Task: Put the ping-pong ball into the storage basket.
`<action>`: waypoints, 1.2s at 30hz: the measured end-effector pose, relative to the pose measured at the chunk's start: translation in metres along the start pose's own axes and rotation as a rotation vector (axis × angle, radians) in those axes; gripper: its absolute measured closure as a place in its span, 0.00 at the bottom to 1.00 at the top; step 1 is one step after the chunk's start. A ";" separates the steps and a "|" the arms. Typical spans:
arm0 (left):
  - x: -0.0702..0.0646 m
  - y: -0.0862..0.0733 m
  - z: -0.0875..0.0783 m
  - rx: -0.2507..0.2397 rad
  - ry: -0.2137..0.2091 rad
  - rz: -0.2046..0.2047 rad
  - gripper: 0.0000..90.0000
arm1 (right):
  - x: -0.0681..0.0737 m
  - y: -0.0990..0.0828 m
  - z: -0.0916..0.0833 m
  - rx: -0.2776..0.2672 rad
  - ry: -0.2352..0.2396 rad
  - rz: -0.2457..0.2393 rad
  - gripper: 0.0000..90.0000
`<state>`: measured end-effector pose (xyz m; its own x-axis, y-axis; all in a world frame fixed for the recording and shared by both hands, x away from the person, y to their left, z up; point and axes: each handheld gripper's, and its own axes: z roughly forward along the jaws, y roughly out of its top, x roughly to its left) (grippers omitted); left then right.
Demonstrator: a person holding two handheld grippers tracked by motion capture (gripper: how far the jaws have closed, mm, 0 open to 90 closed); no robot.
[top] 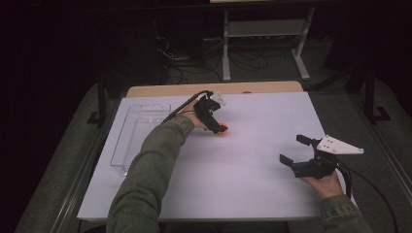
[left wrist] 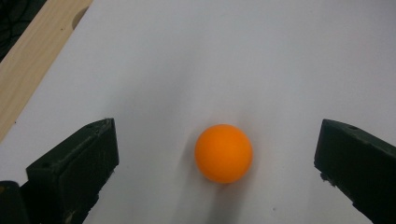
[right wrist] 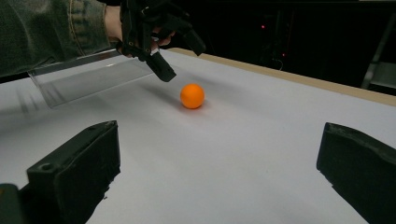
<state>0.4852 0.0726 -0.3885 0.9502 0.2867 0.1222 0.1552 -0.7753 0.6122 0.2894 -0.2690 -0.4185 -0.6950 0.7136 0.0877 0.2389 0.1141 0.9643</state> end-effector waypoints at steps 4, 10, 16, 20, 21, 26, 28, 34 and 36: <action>0.001 -0.001 0.003 0.028 -0.006 0.022 0.00 | 0.000 0.000 0.000 0.001 0.002 -0.001 0.00; 0.001 -0.002 0.009 0.060 -0.030 0.038 0.00 | 0.000 0.000 0.000 0.001 0.001 0.000 0.00; 0.002 -0.003 0.010 0.073 -0.042 0.041 0.00 | 0.000 0.000 0.000 0.001 0.003 -0.003 0.00; 0.002 -0.004 0.012 0.089 -0.060 0.045 0.00 | 0.000 0.000 0.000 0.001 0.004 -0.004 0.00; 0.002 -0.004 0.012 0.098 -0.062 0.050 0.00 | 0.000 0.000 0.000 0.001 0.004 -0.005 0.00; 0.001 -0.004 0.014 0.113 -0.067 0.059 0.00 | 0.001 -0.001 0.001 0.006 0.007 -0.004 0.00; 0.001 -0.004 0.015 0.118 -0.069 0.062 0.00 | 0.001 -0.001 0.001 0.007 0.007 -0.005 0.00; 0.003 -0.006 0.020 0.127 -0.065 0.067 0.00 | 0.001 -0.001 0.001 0.004 0.008 -0.007 0.00; 0.004 -0.006 0.021 0.134 -0.068 0.075 0.02 | 0.001 -0.001 0.001 0.004 0.009 -0.008 0.00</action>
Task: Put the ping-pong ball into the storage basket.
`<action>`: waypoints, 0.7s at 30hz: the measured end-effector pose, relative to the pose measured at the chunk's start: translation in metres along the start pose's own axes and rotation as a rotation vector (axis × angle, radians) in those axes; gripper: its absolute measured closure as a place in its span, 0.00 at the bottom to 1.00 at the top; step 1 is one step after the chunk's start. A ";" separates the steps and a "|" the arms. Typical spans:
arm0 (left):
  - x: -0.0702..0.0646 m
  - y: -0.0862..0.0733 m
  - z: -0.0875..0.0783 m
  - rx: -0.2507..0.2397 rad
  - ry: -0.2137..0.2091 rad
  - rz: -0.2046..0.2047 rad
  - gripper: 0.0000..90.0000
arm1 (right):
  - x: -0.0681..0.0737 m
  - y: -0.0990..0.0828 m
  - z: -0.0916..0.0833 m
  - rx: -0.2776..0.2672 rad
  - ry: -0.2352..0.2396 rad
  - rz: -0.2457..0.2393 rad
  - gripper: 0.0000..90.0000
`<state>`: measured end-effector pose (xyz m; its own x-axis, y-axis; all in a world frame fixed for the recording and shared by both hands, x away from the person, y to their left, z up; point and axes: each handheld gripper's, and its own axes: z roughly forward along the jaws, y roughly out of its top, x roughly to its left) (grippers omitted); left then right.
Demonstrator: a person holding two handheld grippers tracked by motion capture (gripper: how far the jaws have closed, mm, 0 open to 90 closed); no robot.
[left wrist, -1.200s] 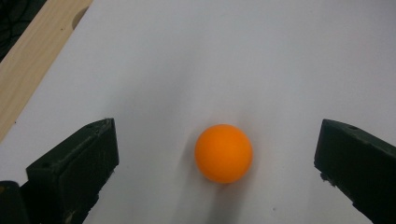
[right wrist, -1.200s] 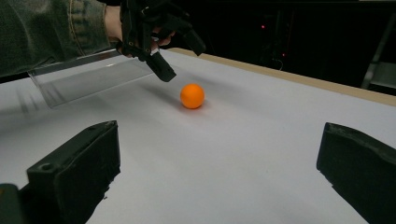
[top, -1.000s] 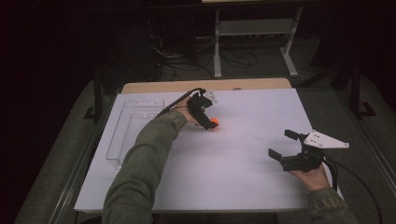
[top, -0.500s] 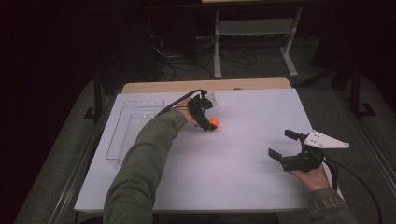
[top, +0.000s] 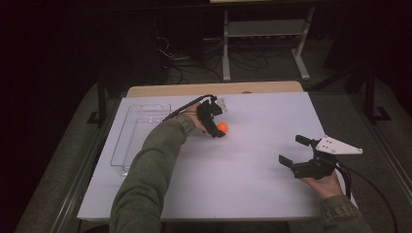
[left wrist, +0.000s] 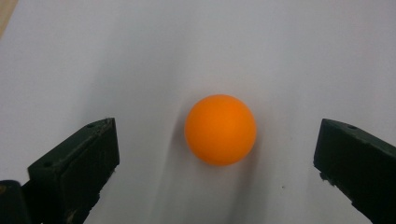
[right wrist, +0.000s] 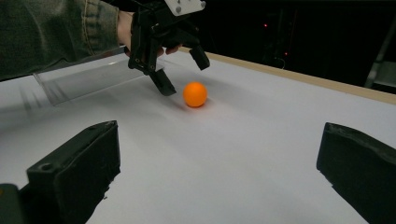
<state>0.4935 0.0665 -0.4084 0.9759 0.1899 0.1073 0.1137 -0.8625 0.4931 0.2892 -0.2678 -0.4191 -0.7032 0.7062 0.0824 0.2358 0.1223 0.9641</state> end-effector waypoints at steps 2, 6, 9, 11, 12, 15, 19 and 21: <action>0.000 0.000 0.001 0.002 -0.001 0.002 0.03 | 0.000 0.000 0.000 0.001 0.000 0.000 0.00; 0.002 0.000 0.003 0.001 -0.003 0.004 0.04 | 0.001 -0.001 0.002 0.009 0.004 -0.002 0.00; 0.002 -0.001 0.006 0.012 -0.005 0.007 0.07 | 0.001 -0.001 0.002 0.013 0.005 -0.002 0.00; 0.002 -0.002 0.008 0.020 -0.014 0.006 0.08 | 0.001 -0.001 0.002 0.012 0.003 -0.002 0.00; 0.002 -0.002 0.008 0.020 -0.014 0.006 0.09 | 0.001 -0.001 0.002 0.012 0.003 -0.002 0.00; 0.002 -0.003 0.009 0.035 -0.005 0.018 0.16 | 0.001 -0.001 0.002 0.012 0.003 -0.003 0.00; 0.002 -0.003 0.010 0.045 0.016 0.004 0.28 | 0.002 -0.001 0.002 0.012 0.012 -0.004 0.00; 0.003 -0.003 0.011 0.043 0.024 0.003 0.30 | 0.002 -0.001 0.002 0.013 0.012 -0.003 0.00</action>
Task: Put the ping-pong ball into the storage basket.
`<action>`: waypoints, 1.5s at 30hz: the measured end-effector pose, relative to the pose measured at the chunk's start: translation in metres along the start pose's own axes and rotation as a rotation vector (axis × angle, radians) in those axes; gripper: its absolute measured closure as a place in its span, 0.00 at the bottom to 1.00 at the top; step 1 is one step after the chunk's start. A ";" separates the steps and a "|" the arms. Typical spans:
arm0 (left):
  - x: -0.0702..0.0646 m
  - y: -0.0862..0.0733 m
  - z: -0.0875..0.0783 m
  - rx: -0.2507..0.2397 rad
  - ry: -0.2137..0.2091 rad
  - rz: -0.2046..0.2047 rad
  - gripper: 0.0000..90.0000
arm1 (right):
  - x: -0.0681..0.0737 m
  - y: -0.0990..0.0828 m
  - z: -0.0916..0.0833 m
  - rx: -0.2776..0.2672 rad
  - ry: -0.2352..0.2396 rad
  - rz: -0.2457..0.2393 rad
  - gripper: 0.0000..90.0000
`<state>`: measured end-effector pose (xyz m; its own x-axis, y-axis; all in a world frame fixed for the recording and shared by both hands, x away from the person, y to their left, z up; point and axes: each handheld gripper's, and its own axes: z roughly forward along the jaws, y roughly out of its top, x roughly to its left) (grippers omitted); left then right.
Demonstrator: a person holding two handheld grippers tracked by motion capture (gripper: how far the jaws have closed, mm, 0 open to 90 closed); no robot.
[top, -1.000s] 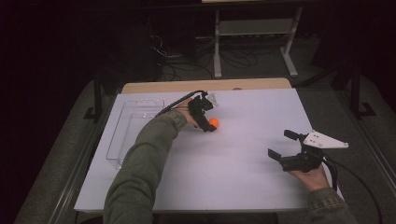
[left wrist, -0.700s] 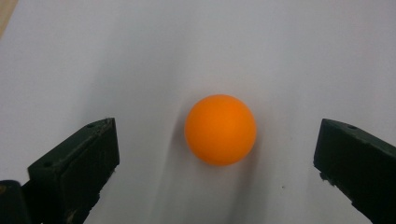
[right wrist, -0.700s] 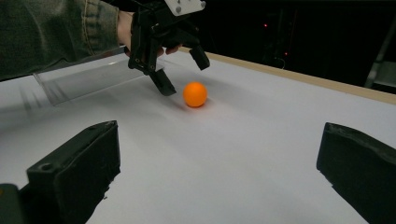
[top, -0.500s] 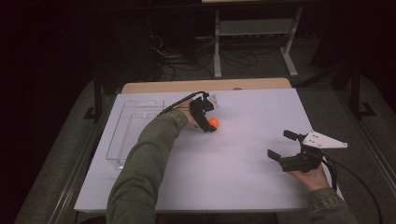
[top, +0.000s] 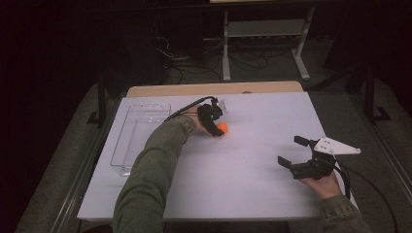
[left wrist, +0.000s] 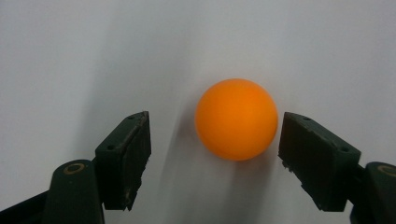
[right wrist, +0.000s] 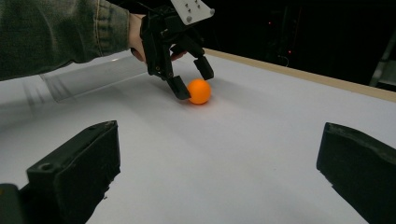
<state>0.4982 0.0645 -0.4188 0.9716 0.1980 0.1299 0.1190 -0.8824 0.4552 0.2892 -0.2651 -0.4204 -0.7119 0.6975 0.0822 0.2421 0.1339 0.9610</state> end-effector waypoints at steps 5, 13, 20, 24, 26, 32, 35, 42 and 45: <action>0.000 0.000 0.001 -0.001 -0.020 0.006 0.34 | 0.000 0.000 0.000 -0.001 -0.005 0.001 0.00; -0.001 0.002 0.003 -0.008 -0.034 0.022 0.43 | -0.001 0.000 0.000 0.005 -0.006 -0.003 0.00; 0.000 0.001 0.004 -0.001 -0.038 0.025 0.49 | 0.000 0.000 0.000 0.007 -0.006 -0.004 0.00; 0.000 0.002 0.004 -0.011 -0.048 0.024 0.54 | 0.000 0.000 0.000 0.007 -0.006 -0.005 0.00; 0.001 0.002 0.003 -0.009 -0.054 0.026 0.56 | 0.000 0.000 0.000 0.010 -0.005 -0.007 0.00; 0.001 0.003 0.002 -0.003 -0.065 0.024 0.56 | 0.000 0.000 0.000 0.007 -0.007 -0.004 0.00; 0.001 0.003 0.002 -0.006 -0.068 0.028 0.56 | 0.000 0.000 0.000 0.007 -0.005 -0.006 0.00; -0.001 0.005 -0.003 -0.003 -0.057 0.029 0.56 | 0.000 0.000 0.000 0.009 -0.005 -0.006 0.00; 0.000 0.005 -0.009 -0.013 -0.053 0.021 0.56 | 0.000 -0.001 0.001 0.009 -0.007 -0.003 0.00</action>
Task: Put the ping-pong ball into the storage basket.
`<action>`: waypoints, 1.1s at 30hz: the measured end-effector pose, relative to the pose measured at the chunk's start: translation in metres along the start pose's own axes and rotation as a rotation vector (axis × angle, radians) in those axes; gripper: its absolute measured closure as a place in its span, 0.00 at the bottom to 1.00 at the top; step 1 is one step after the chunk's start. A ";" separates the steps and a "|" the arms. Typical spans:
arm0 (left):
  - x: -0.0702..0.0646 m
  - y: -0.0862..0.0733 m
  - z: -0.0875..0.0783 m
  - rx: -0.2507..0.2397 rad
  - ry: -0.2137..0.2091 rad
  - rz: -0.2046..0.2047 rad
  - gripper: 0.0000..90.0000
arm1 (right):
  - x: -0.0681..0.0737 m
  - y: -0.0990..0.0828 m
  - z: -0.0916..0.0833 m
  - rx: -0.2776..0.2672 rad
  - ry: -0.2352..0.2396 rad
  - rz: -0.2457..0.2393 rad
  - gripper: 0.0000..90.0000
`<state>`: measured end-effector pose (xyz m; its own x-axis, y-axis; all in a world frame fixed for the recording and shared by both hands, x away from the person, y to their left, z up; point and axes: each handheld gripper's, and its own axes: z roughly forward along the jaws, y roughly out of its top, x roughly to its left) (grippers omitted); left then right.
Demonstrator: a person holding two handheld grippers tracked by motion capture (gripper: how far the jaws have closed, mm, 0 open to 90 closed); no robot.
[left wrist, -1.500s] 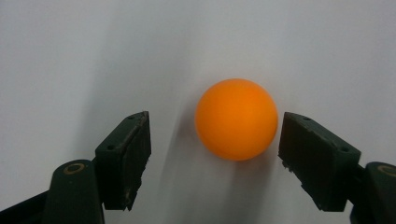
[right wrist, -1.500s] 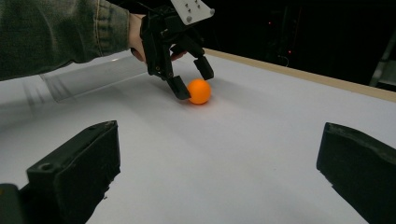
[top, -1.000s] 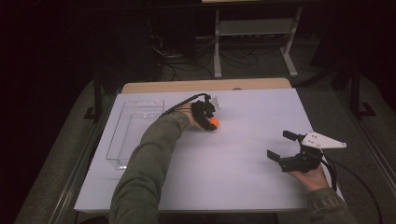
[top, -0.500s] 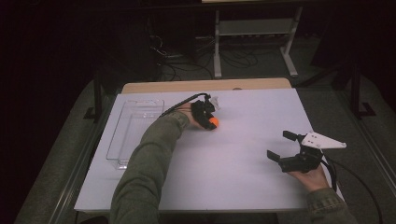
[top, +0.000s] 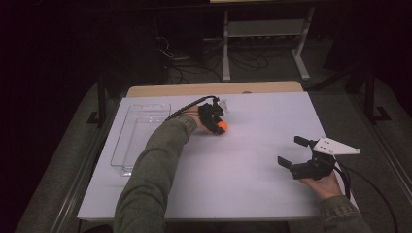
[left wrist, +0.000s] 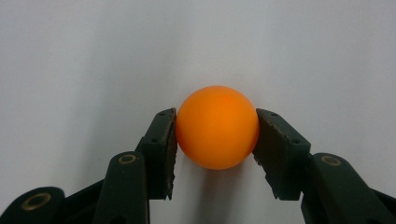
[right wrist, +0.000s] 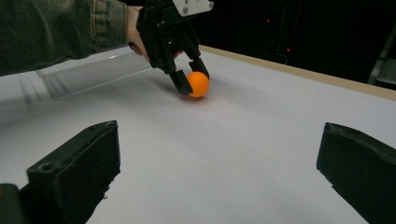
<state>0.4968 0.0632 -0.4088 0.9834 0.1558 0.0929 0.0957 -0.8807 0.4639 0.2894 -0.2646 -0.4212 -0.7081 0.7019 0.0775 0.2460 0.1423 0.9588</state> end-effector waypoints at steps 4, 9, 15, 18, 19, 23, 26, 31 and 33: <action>-0.001 0.002 -0.009 -0.009 0.014 0.004 0.56 | 0.001 0.000 0.001 0.007 0.003 -0.001 0.00; -0.002 0.002 -0.018 -0.007 0.024 0.010 0.56 | 0.001 0.000 0.001 0.004 0.002 0.000 0.00; -0.005 0.002 -0.029 -0.003 0.031 0.020 0.56 | 0.000 -0.001 0.001 0.005 0.002 0.000 0.00; -0.006 0.002 -0.034 -0.005 0.031 0.020 0.56 | 0.001 -0.001 0.001 0.006 0.001 -0.002 0.00; -0.006 0.002 -0.036 -0.003 0.030 0.018 0.56 | 0.001 -0.001 0.002 0.006 0.002 -0.001 0.00; -0.007 0.002 -0.040 -0.002 0.034 0.019 0.56 | 0.001 -0.001 0.002 0.006 0.002 -0.004 0.00; -0.009 0.003 -0.047 -0.010 0.039 0.026 0.56 | 0.001 -0.001 0.003 0.014 0.000 -0.014 0.00; -0.012 0.003 -0.057 -0.019 0.044 0.020 0.56 | 0.001 -0.001 0.004 0.017 0.001 -0.013 0.00; -0.013 0.003 -0.061 -0.024 0.050 0.018 0.56 | 0.001 -0.001 0.004 0.017 0.001 -0.012 0.00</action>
<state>0.4748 0.0859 -0.3545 0.9759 0.1630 0.1451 0.0740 -0.8726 0.4827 0.2910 -0.2612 -0.4232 -0.7118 0.6992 0.0663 0.2485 0.1624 0.9549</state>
